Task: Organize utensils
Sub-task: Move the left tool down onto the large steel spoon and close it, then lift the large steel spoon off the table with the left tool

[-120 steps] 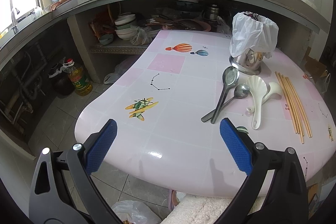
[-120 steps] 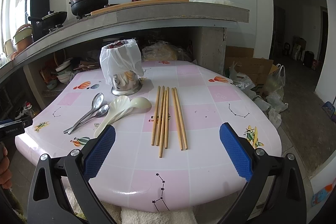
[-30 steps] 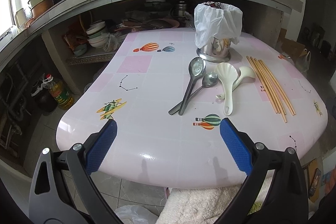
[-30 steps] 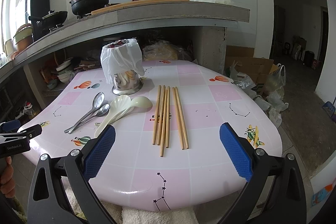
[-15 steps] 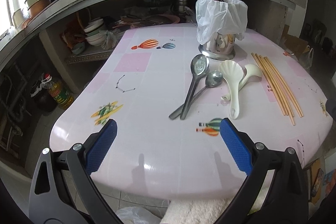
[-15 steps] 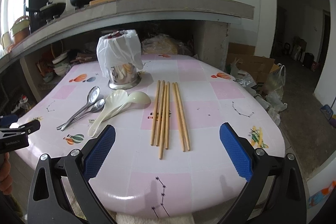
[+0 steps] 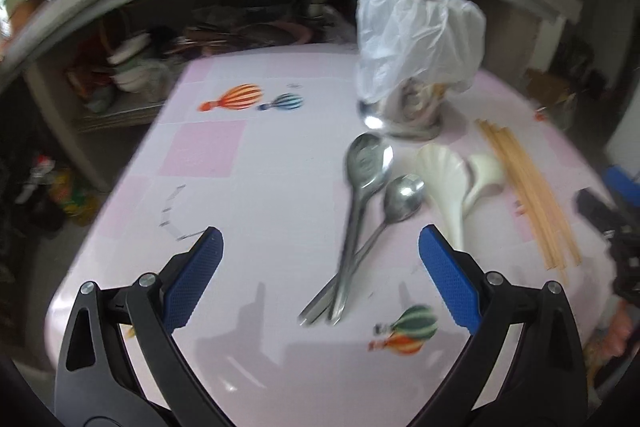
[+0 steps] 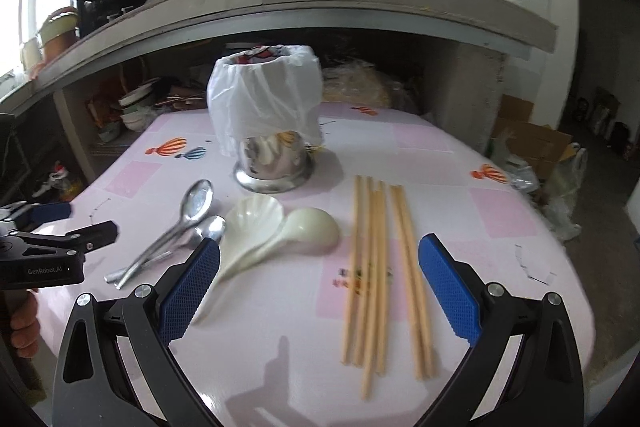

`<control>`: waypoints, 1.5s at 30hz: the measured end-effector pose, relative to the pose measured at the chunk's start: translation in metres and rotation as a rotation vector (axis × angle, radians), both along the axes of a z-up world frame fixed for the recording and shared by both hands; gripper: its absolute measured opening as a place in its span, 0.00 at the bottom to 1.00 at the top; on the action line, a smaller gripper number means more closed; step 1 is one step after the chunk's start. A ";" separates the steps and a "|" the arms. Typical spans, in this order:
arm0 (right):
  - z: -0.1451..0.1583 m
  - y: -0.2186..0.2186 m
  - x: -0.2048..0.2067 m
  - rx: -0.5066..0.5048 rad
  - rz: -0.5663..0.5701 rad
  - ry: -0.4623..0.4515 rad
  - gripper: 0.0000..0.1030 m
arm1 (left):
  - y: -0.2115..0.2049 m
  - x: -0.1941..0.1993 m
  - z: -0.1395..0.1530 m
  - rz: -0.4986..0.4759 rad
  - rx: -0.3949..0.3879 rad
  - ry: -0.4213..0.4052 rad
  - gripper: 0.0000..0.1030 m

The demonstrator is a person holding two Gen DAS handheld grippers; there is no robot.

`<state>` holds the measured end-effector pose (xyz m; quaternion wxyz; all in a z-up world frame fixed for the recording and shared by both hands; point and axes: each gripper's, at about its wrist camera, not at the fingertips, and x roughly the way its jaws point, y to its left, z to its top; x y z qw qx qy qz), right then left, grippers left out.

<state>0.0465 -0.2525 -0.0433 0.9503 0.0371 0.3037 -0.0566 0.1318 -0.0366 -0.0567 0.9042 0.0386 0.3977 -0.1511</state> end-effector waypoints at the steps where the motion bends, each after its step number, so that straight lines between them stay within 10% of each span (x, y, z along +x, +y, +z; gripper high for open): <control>1: -0.002 -0.001 0.005 0.019 0.017 -0.004 0.94 | 0.002 0.005 -0.001 -0.015 -0.040 0.007 0.92; 8: -0.015 -0.003 0.040 0.115 0.067 0.021 0.94 | -0.006 0.039 -0.009 -0.070 -0.139 0.048 0.92; 23: -0.033 0.005 0.049 0.203 0.114 0.050 0.94 | -0.069 0.119 -0.038 -0.200 0.071 0.140 0.92; 28: -0.035 0.004 0.047 0.225 0.125 0.045 0.94 | -0.077 0.129 -0.053 -0.182 0.123 0.205 0.68; 45: -0.040 0.004 0.041 0.260 0.149 0.040 0.94 | -0.086 0.138 -0.063 -0.121 0.164 0.247 0.46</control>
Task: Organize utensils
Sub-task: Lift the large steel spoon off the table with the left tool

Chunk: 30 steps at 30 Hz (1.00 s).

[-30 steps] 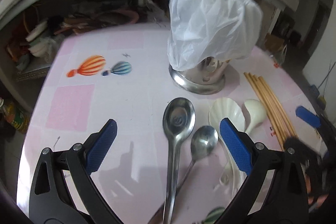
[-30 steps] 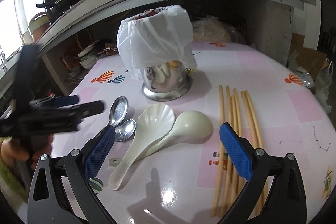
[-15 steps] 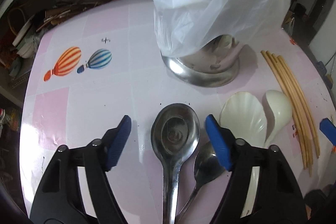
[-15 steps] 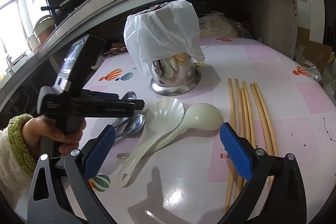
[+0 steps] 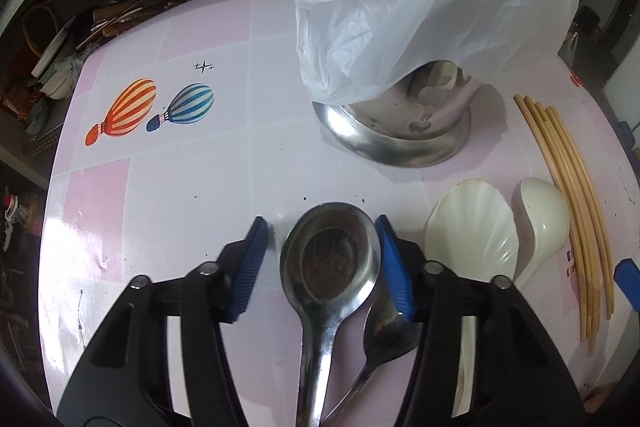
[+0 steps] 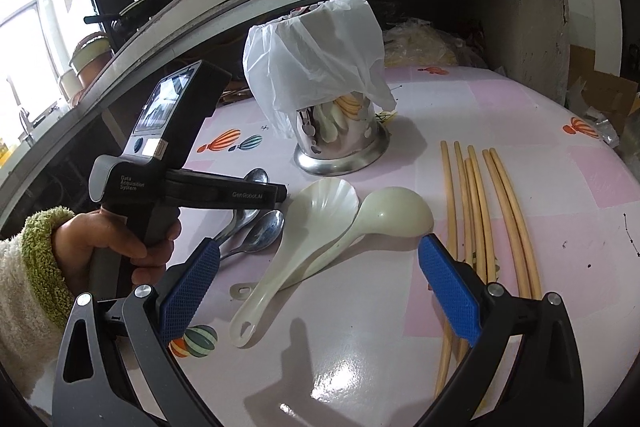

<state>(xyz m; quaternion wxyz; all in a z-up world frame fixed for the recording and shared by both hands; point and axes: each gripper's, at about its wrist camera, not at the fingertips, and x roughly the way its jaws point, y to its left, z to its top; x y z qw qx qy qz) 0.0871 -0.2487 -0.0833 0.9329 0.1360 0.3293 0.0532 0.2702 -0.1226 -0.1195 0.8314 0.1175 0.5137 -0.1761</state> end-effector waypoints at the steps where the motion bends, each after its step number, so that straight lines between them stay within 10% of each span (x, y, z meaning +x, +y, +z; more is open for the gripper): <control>1: 0.000 0.000 0.000 -0.001 0.000 0.003 0.94 | -0.001 -0.001 0.000 0.001 0.000 -0.002 0.43; 21: 0.020 0.017 -0.013 -0.297 -0.093 -0.022 0.94 | 0.037 -0.020 0.050 0.116 -0.081 -0.098 0.41; 30: 0.031 0.015 -0.022 -0.196 -0.001 -0.048 0.94 | 0.064 -0.046 0.083 0.155 -0.160 -0.178 0.41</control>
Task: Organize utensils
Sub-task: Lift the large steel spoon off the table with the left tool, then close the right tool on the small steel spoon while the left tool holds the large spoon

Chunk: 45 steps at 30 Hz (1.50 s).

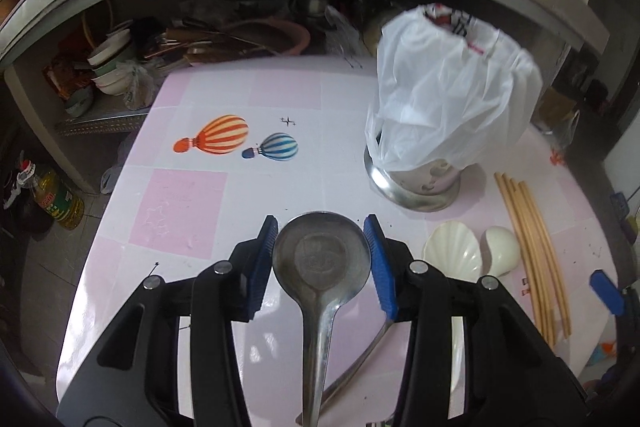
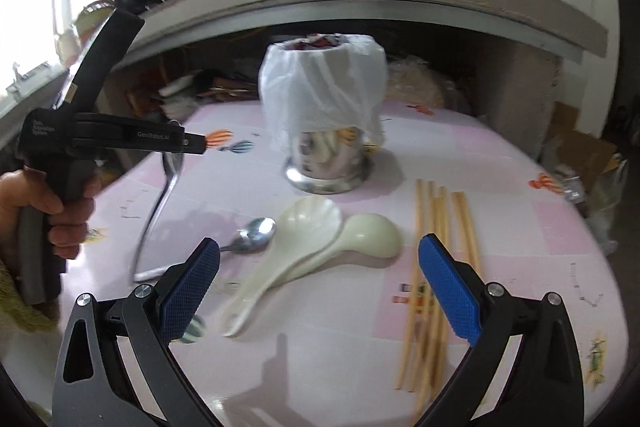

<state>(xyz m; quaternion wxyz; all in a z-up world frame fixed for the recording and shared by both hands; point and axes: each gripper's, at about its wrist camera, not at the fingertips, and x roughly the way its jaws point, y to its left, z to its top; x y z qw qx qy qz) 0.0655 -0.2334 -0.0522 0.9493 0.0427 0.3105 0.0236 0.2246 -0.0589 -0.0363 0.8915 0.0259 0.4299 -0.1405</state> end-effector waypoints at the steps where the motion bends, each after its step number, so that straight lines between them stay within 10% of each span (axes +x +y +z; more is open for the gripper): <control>1: 0.001 0.000 -0.001 0.004 0.001 -0.001 0.94 | 0.003 -0.003 0.003 0.004 -0.008 -0.007 0.41; 13: -0.005 -0.035 0.018 0.304 0.148 0.084 0.93 | 0.023 -0.022 0.015 0.044 -0.081 -0.038 0.41; 27: -0.032 -0.019 0.069 0.558 0.307 0.269 0.66 | 0.041 -0.032 0.018 0.079 -0.135 -0.052 0.41; 35: -0.063 0.005 0.095 0.519 0.249 0.365 0.45 | 0.061 -0.045 0.018 0.109 -0.152 -0.053 0.41; 45: -0.075 0.021 0.112 0.533 0.238 0.506 0.42 | 0.075 -0.047 0.012 0.134 -0.178 -0.043 0.41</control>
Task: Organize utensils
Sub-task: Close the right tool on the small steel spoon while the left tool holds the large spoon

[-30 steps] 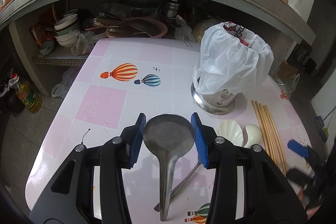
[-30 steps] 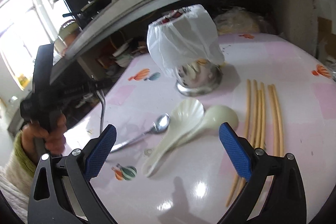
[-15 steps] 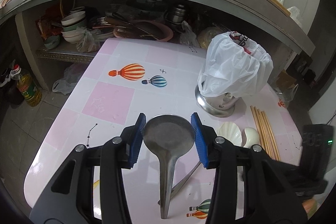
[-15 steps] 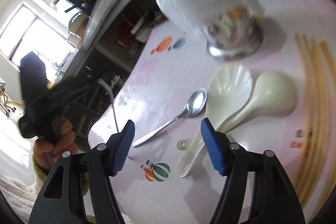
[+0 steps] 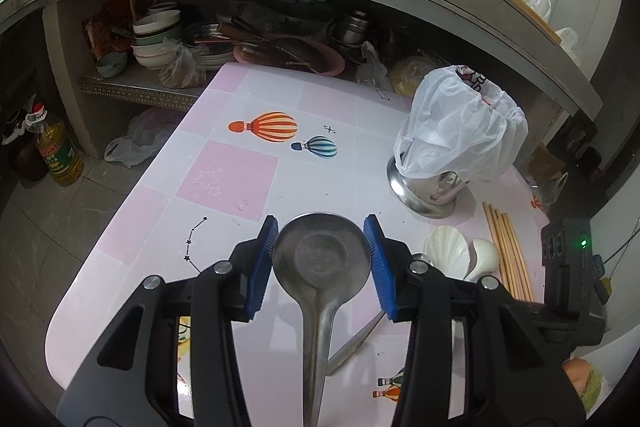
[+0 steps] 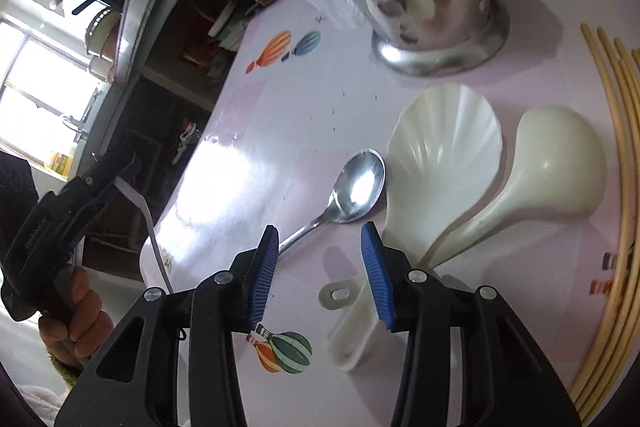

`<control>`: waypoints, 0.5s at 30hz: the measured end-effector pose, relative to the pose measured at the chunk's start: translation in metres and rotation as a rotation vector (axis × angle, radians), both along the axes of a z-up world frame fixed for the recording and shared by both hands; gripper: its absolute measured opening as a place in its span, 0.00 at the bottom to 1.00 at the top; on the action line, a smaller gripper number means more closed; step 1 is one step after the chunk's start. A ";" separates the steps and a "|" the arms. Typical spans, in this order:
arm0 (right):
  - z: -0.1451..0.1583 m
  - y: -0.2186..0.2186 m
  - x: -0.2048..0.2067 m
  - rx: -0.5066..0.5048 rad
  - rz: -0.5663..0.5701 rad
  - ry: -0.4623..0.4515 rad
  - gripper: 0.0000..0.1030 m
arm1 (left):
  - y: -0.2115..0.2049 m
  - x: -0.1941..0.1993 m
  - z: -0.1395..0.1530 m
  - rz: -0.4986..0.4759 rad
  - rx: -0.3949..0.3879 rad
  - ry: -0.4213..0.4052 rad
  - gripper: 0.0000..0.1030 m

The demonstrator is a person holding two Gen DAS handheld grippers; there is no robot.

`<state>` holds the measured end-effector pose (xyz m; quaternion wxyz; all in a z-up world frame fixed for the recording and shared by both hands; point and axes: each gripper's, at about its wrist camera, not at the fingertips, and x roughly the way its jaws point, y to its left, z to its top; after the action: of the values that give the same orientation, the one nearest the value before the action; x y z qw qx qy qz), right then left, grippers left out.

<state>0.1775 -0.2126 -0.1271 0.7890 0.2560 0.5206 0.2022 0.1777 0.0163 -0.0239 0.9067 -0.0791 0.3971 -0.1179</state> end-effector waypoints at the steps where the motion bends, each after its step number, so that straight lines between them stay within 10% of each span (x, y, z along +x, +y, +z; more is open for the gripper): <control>1: -0.001 0.002 0.002 -0.008 -0.002 0.004 0.42 | 0.000 0.000 0.000 0.000 -0.001 0.001 0.41; 15: 0.003 0.046 0.052 -0.225 0.053 -0.082 0.42 | 0.010 -0.004 0.002 0.027 -0.011 -0.009 0.41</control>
<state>0.2300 -0.1663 -0.1244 0.8279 0.1435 0.5138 0.1734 0.1737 0.0258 -0.0214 0.9096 -0.0890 0.3910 -0.1085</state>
